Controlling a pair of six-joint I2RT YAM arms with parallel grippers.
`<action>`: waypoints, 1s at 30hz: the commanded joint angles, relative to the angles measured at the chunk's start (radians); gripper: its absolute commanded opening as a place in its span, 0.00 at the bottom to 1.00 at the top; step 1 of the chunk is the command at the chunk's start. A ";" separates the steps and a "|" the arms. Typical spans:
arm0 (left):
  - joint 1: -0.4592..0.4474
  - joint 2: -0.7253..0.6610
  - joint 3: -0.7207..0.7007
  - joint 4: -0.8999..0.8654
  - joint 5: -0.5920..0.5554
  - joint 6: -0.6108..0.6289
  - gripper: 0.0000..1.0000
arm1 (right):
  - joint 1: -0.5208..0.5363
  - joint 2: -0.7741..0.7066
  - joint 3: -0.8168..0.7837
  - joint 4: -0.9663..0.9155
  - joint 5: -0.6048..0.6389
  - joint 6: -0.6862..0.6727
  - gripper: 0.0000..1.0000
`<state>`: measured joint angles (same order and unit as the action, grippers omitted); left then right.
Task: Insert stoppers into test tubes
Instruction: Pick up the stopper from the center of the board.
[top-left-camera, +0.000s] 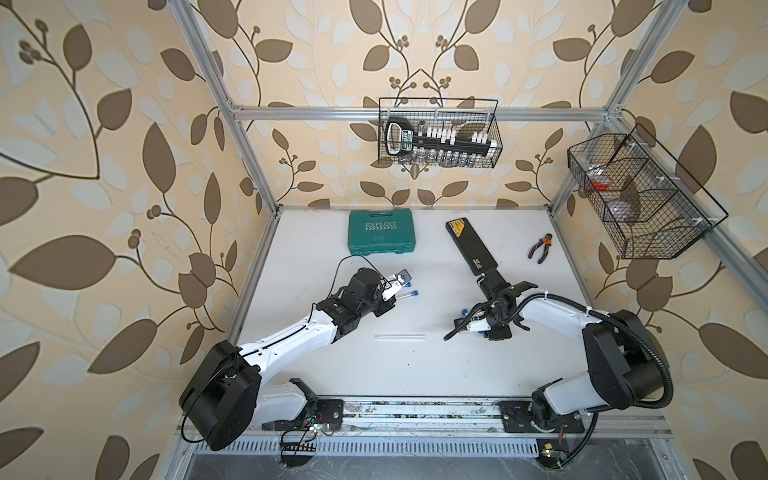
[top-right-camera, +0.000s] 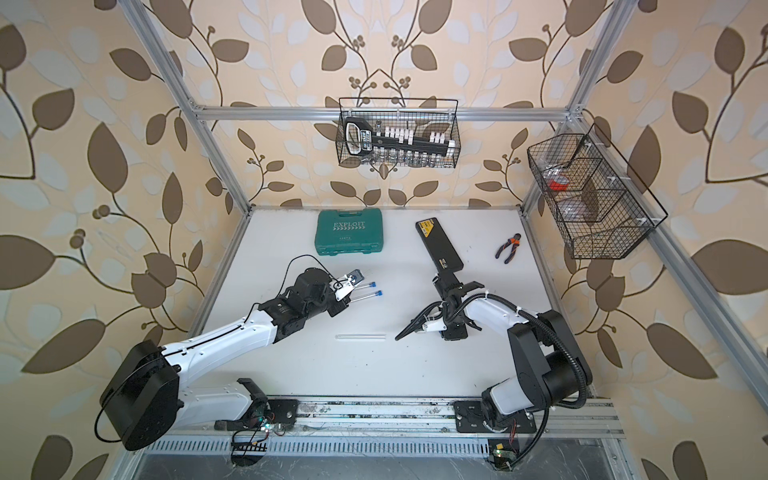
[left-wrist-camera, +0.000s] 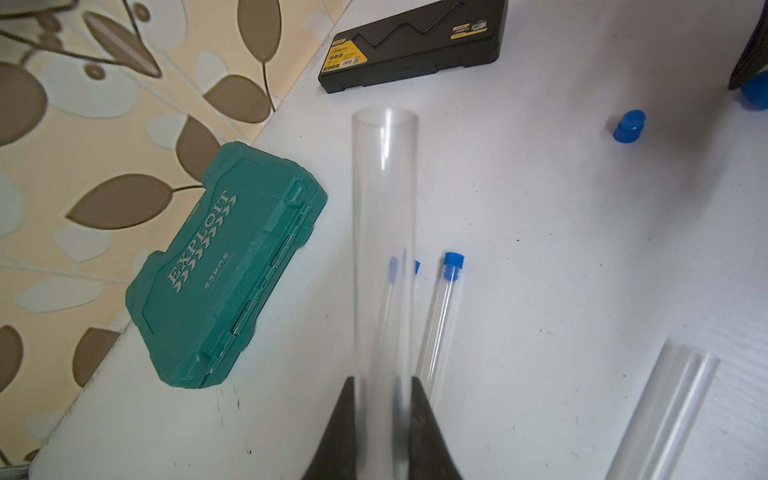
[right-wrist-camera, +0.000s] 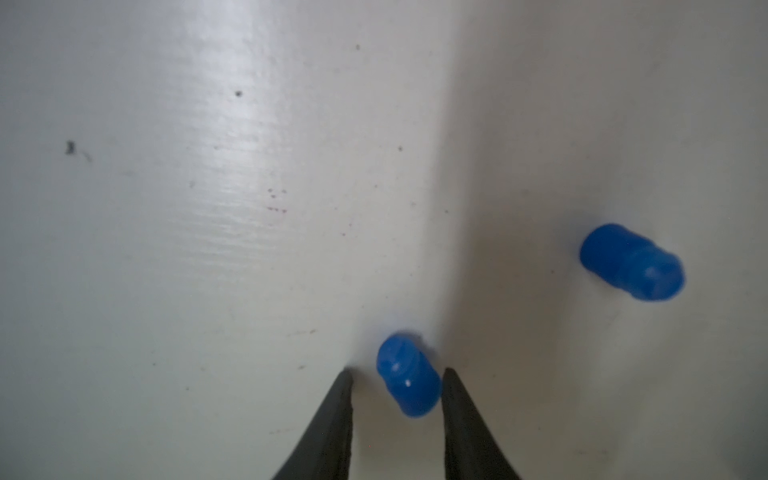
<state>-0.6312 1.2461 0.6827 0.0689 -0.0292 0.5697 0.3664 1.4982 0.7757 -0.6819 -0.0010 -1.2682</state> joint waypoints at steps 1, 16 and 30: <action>-0.017 -0.033 -0.012 0.014 0.018 0.009 0.00 | 0.005 0.014 -0.013 -0.027 -0.035 -0.002 0.29; -0.019 -0.036 -0.013 0.015 0.016 0.013 0.00 | 0.005 0.031 -0.001 -0.050 -0.059 0.011 0.26; -0.018 -0.034 -0.017 0.014 0.015 0.019 0.00 | 0.005 0.042 -0.010 -0.054 -0.075 0.016 0.16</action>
<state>-0.6426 1.2427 0.6804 0.0689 -0.0292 0.5758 0.3664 1.5070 0.7776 -0.7033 -0.0299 -1.2461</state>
